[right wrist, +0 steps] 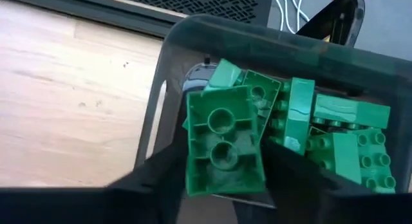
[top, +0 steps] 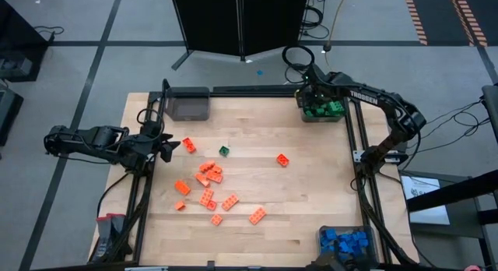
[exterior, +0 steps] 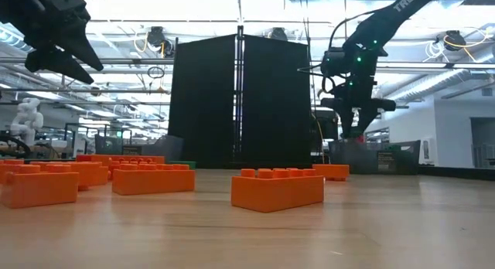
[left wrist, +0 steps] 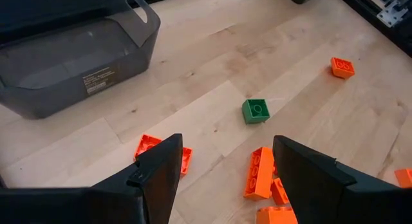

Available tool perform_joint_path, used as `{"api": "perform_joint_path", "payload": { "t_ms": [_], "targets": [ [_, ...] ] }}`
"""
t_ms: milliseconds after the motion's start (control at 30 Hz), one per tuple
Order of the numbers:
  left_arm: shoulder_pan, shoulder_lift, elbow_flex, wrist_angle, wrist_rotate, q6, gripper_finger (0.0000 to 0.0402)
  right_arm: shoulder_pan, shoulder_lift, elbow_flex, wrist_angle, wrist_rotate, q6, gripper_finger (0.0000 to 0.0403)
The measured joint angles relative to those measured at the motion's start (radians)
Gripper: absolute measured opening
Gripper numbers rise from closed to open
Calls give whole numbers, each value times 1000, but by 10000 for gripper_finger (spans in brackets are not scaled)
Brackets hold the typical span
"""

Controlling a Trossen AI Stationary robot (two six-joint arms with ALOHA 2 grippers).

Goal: Sort blocks
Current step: Put the green game piece into the top right black bin

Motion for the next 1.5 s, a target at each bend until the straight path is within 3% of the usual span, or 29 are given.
{"api": "perform_joint_path", "payload": {
  "t_ms": [133,233,500,633,700,800,1033,1200,1500],
  "targets": [
    [0,0,0,0,0,0,244,0,0,0,3,-2,21,257],
    [0,0,0,0,0,0,244,0,0,0,3,-31,20,278],
    [0,0,0,0,0,0,244,37,-24,87,35,-238,-54,259],
    [0,0,0,0,-5,-1,244,131,-25,184,155,-454,-118,249],
    [0,0,0,0,-16,0,244,206,-25,214,259,-498,-131,248],
    [0,0,0,0,-28,-1,244,323,-5,239,405,-459,-138,246],
    [0,0,0,0,-28,-1,244,529,165,247,621,-256,-179,246],
    [0,0,0,0,-27,-1,244,630,330,247,746,-230,-246,246],
    [0,0,0,-2,-21,-1,244,747,474,247,869,31,-275,246]
  ]
}}
